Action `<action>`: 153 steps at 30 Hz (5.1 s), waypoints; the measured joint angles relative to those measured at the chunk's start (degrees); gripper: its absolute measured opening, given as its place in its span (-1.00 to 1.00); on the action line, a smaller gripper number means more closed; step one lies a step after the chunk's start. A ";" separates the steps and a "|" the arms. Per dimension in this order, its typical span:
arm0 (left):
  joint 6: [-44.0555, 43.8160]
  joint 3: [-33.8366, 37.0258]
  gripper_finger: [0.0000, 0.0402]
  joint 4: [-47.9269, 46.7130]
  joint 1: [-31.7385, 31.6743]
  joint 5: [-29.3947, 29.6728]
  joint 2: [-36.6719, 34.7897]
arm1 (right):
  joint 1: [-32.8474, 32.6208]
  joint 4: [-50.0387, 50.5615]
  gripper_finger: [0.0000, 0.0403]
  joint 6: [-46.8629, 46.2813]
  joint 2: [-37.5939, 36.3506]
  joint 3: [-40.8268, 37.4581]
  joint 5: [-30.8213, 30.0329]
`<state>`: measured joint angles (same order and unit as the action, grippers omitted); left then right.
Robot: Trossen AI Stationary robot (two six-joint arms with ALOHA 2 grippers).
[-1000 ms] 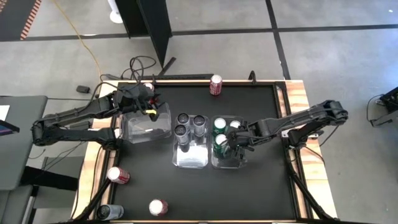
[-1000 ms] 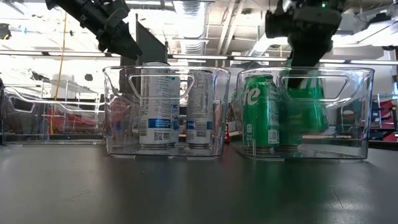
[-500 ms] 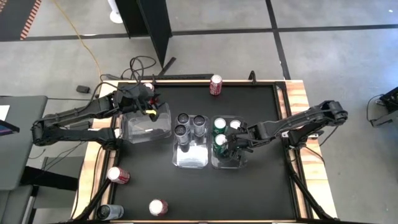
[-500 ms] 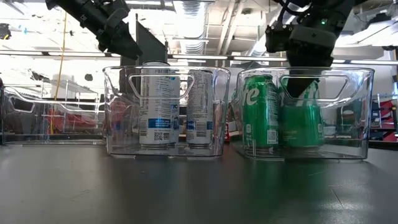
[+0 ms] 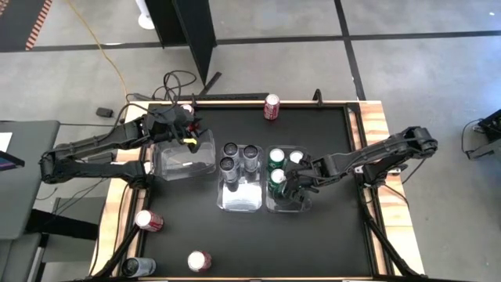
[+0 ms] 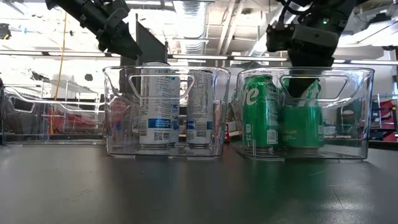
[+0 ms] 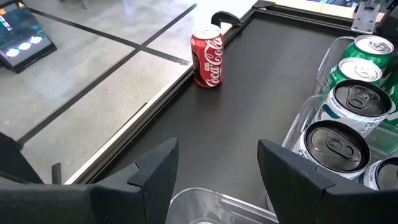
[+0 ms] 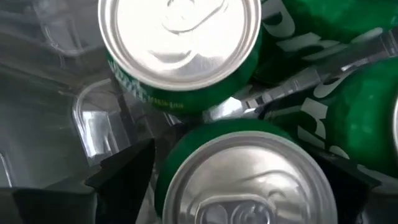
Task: Sort soda cans
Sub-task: Put the green soda can into the right transparent bin, then put the bottom left red soda can into the left transparent bin
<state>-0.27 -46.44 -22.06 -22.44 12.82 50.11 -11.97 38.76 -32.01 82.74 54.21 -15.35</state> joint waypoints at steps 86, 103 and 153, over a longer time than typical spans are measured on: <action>-6.34 -7.76 0.07 -20.87 42.10 -15.32 3.63 | -1.07 -35.82 0.56 47.08 -4.81 6.48 -3.89; -29.28 -7.76 0.07 -22.95 49.53 -22.77 11.96 | -1.07 -38.28 0.56 48.04 -4.80 6.48 -4.23; -48.09 -25.20 -0.91 -59.05 59.15 13.07 21.24 | 0.51 -51.19 0.56 50.51 8.45 11.76 -3.85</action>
<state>-48.37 -71.64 -81.12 36.71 25.89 71.35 -11.46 -12.43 18.50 91.18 65.97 -19.21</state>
